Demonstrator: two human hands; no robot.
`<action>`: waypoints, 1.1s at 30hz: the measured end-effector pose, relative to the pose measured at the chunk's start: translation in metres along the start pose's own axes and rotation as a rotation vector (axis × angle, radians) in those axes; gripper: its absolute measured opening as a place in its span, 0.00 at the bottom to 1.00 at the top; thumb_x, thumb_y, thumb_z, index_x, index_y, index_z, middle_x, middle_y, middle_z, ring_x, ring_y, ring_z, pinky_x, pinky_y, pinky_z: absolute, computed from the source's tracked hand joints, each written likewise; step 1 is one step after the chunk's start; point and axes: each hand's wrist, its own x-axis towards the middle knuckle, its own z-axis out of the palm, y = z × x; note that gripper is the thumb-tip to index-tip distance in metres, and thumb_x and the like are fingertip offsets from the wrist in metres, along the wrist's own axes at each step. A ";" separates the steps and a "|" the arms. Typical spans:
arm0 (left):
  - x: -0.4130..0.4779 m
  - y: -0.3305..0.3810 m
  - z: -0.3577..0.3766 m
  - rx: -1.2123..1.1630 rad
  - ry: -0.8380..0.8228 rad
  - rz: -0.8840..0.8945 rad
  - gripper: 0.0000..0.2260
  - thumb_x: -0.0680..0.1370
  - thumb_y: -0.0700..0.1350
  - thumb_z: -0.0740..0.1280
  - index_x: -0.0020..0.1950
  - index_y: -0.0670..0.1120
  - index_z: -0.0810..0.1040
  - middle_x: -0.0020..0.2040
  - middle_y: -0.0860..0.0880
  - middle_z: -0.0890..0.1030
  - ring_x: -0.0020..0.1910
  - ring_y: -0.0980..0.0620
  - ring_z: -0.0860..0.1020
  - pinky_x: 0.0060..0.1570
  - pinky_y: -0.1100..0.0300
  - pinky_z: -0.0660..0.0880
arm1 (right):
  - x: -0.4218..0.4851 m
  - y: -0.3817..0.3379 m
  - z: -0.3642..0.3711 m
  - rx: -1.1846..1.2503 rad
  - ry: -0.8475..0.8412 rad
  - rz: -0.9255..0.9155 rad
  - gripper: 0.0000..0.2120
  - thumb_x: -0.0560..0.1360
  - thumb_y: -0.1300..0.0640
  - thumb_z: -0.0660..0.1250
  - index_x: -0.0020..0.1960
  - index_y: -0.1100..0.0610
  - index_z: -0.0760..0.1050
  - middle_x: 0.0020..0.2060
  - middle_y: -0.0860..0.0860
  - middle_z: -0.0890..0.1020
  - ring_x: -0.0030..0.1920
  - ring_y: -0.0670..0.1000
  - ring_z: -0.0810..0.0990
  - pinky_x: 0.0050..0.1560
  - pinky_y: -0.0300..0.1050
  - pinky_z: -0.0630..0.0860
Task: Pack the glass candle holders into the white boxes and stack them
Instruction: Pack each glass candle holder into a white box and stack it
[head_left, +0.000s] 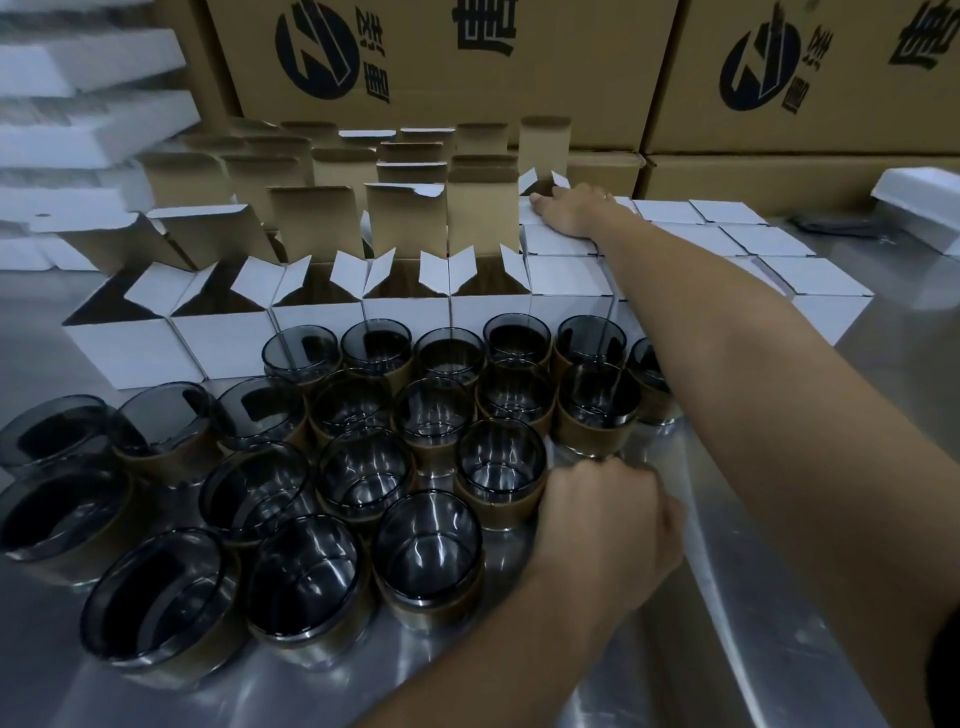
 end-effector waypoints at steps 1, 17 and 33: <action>0.000 0.000 0.000 -0.007 -0.004 -0.001 0.15 0.65 0.52 0.66 0.23 0.45 0.70 0.19 0.48 0.71 0.16 0.50 0.69 0.25 0.64 0.43 | -0.002 0.000 0.000 0.011 0.009 0.011 0.33 0.80 0.35 0.45 0.79 0.51 0.54 0.78 0.59 0.55 0.77 0.62 0.52 0.74 0.59 0.48; 0.000 0.001 0.000 0.060 -0.004 -0.026 0.17 0.62 0.54 0.69 0.23 0.46 0.68 0.18 0.48 0.70 0.15 0.52 0.67 0.25 0.62 0.40 | 0.001 -0.007 -0.004 -0.183 0.092 -0.027 0.28 0.81 0.42 0.46 0.73 0.57 0.67 0.72 0.59 0.65 0.73 0.59 0.58 0.71 0.59 0.51; 0.001 -0.001 0.003 0.073 0.038 -0.017 0.18 0.62 0.55 0.68 0.23 0.46 0.66 0.18 0.49 0.69 0.15 0.53 0.66 0.25 0.60 0.40 | 0.006 -0.006 -0.002 -0.052 0.055 -0.004 0.32 0.81 0.42 0.48 0.78 0.61 0.55 0.76 0.58 0.59 0.75 0.60 0.57 0.73 0.60 0.49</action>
